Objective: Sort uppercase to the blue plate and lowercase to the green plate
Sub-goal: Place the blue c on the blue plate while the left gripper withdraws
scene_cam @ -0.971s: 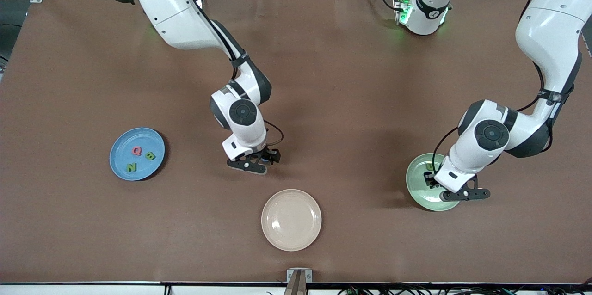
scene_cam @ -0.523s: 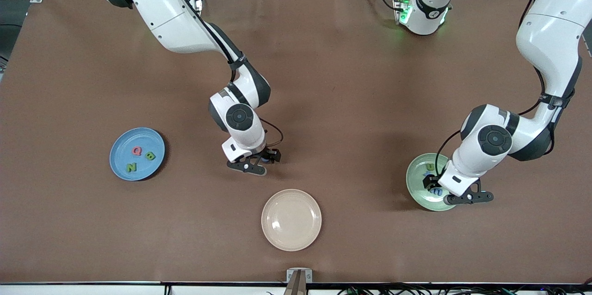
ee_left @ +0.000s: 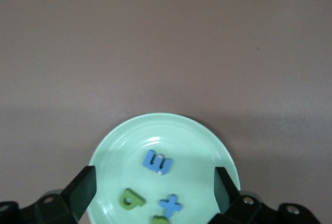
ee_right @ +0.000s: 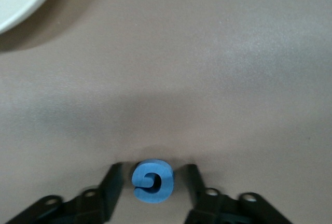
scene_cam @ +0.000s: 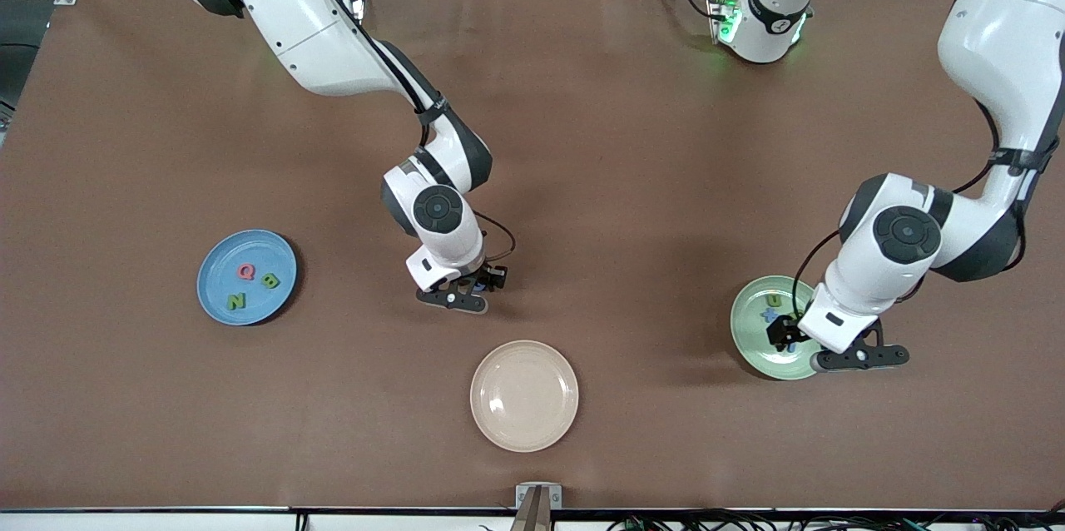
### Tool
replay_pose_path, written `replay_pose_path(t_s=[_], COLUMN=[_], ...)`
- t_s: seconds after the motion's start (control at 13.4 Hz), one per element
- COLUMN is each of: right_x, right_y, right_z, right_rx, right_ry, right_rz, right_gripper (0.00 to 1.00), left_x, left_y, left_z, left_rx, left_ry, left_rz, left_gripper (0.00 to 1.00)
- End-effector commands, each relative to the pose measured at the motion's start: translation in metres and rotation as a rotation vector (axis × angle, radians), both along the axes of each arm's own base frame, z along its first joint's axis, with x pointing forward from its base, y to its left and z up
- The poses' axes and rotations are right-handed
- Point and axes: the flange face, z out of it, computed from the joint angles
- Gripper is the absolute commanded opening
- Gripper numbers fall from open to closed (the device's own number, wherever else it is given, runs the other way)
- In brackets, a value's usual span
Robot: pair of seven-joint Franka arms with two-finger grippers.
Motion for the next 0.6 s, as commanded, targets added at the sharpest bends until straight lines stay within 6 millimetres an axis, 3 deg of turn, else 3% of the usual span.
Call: replay_pose_path(t_s=[0.0, 0.22, 0.3, 0.52], right_x=[0.000, 0.002, 0.011, 0.059], right_y=[0.004, 0.005, 0.000, -0.060], right_z=[-0.001, 0.006, 0.016, 0.060], right_rx=[0.013, 0.017, 0.018, -0.043], right_ry=[0.009, 0.001, 0.001, 0.089], right_rz=[0.017, 0.020, 0.010, 0.046], right_gripper=[0.29, 0.03, 0.01, 0.01], left_x=[-0.013, -0.021, -0.022, -0.028], left_y=[0.003, 0.004, 0.003, 0.000], left_z=[0.042, 0.077, 0.091, 0.130], left_rx=[0.012, -0.054, -0.046, -0.011], left_ry=[0.039, 0.081, 0.091, 0.146], left_rz=[0.046, 0.125, 0.133, 0.151], left_gripper=[1.00, 1.00, 1.00, 1.00])
